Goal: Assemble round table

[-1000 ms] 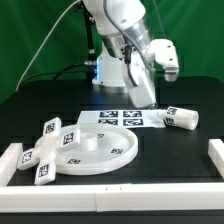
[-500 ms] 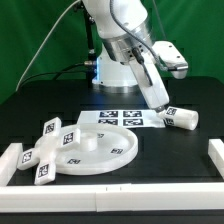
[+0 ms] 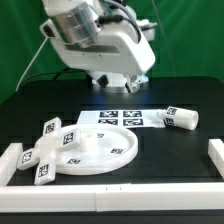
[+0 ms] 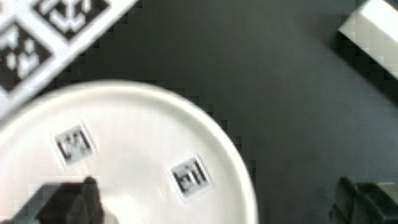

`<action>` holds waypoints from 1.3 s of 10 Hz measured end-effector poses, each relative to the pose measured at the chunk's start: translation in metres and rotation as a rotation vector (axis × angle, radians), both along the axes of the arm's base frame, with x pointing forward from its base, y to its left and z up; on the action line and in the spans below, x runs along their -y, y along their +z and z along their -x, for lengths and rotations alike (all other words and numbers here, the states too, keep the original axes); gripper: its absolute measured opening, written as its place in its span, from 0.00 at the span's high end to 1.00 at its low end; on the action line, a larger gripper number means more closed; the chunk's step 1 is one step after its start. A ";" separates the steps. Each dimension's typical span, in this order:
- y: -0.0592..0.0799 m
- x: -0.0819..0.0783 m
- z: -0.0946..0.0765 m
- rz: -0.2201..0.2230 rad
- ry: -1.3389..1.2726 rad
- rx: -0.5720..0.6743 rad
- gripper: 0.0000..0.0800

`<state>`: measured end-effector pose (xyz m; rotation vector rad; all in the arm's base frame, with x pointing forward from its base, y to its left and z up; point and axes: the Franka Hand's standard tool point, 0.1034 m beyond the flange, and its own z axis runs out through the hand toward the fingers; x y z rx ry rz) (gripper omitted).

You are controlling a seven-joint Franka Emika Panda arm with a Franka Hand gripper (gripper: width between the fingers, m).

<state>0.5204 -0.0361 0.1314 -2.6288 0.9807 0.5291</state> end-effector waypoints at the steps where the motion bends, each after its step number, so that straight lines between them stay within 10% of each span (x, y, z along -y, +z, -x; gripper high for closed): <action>1: 0.003 0.001 -0.006 -0.007 0.030 0.016 0.19; 4: -0.002 0.004 -0.006 -0.010 0.046 0.019 0.19; 9: -0.019 0.078 -0.065 -0.029 0.107 0.047 0.19; 13: -0.023 0.080 -0.065 -0.026 0.103 0.046 0.19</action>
Offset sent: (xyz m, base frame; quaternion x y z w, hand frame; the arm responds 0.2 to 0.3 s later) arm 0.0000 0.0000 0.0000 0.0000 0.0000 0.0000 1.0000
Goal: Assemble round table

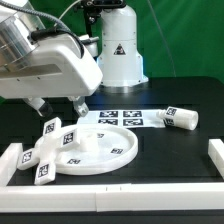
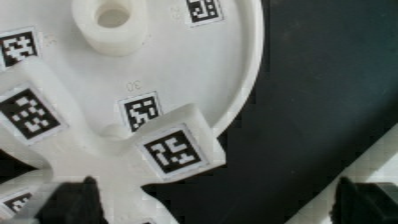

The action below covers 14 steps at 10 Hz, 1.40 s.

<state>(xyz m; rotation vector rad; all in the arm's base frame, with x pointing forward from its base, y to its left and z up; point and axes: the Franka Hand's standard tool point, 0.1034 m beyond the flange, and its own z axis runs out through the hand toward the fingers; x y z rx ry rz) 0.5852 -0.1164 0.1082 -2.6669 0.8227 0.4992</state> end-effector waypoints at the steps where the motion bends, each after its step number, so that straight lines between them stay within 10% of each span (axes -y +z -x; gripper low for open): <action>1: -0.004 0.005 0.002 -0.006 0.023 0.007 0.19; 5: -0.014 0.054 -0.016 0.042 0.011 0.067 0.19; 6: -0.040 0.049 -0.005 0.069 0.002 0.072 0.19; 9: -0.059 0.052 0.013 0.060 -0.012 0.031 0.19; 14: -0.056 0.053 0.021 0.001 -0.024 -0.057 0.19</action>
Offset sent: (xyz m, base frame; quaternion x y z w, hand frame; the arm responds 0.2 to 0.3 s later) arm 0.0684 -0.0808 0.0467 0.0020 0.0375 -0.0253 0.9990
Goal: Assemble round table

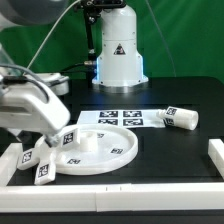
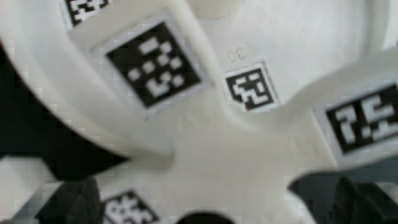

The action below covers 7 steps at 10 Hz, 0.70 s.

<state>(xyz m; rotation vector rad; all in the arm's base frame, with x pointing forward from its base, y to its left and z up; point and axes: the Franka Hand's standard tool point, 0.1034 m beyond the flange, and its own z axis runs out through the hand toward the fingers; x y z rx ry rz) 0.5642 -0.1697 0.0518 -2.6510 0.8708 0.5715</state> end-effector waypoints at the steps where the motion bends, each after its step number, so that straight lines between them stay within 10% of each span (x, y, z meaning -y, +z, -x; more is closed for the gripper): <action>1: -0.006 -0.002 0.003 -0.001 0.000 -0.008 0.19; 7: -0.026 -0.028 0.009 0.003 0.016 -0.015 0.19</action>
Offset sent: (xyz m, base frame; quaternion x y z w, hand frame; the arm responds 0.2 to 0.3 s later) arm -0.0014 0.0100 -0.0142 -0.0099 0.0170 0.0131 0.9997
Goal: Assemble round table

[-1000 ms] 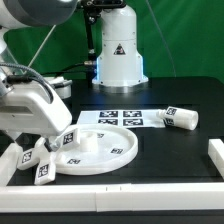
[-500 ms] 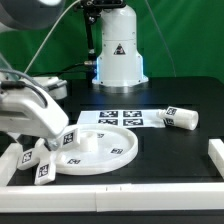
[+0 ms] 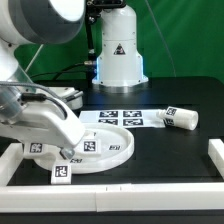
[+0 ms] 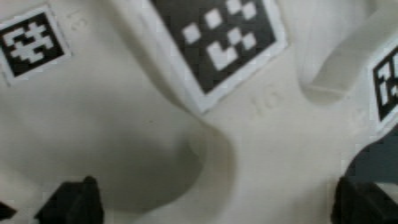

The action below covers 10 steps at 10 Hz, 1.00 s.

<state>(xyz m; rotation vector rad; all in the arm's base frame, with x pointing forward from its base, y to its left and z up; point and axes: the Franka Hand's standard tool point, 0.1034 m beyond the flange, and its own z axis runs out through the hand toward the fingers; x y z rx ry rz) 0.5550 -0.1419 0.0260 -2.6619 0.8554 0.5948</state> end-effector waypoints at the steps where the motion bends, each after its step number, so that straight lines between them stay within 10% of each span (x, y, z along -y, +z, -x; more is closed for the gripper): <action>1: 0.000 -0.003 -0.001 0.000 0.000 -0.001 0.19; 10: -0.003 -0.026 -0.009 0.024 0.038 0.026 0.19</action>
Offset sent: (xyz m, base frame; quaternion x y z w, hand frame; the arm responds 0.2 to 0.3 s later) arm 0.0013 0.0080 0.0115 -0.0243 -0.0088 -0.0013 0.9997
